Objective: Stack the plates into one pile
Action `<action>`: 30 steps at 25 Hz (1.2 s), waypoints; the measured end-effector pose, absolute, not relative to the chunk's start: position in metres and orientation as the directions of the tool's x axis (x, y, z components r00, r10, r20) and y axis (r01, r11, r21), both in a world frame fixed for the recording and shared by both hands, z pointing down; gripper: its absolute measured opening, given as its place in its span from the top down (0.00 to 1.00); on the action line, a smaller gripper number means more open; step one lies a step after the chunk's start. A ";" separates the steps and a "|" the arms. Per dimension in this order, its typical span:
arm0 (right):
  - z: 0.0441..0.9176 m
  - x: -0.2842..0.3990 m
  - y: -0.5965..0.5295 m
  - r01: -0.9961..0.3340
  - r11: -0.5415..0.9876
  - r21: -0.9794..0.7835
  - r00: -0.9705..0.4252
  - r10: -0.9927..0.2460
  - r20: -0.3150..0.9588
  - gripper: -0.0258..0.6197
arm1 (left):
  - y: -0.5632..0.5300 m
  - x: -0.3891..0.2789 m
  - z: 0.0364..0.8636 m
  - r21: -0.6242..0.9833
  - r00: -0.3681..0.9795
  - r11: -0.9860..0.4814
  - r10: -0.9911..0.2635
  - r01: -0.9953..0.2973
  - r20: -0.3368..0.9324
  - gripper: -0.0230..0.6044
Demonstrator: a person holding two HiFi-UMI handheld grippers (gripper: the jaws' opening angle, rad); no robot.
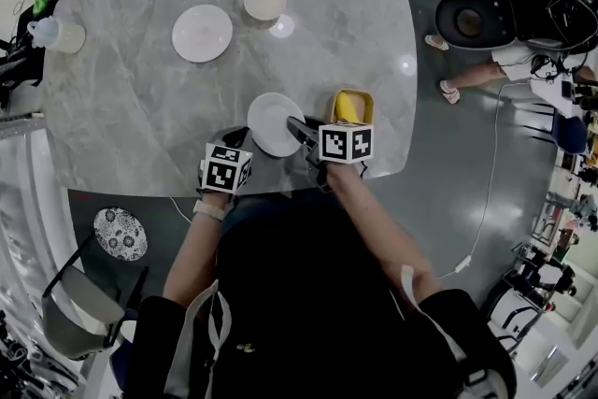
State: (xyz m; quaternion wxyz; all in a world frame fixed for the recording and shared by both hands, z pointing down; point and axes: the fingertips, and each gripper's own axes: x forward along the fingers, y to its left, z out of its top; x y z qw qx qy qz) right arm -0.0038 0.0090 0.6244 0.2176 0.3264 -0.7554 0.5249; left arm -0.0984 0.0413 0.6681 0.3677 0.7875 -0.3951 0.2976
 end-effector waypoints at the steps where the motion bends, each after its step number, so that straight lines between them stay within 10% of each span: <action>1: 0.623 -0.006 0.008 -0.715 0.234 -0.659 -0.699 -0.266 0.664 0.88 | 0.042 -0.102 0.666 0.350 0.508 -0.401 -0.415 -0.847 0.755 0.95; 30: 0.612 -0.132 -0.132 -0.512 0.044 -0.858 -0.810 -0.355 0.466 0.88 | 0.070 -0.199 0.670 0.340 0.369 -0.155 -0.525 -0.928 0.767 0.95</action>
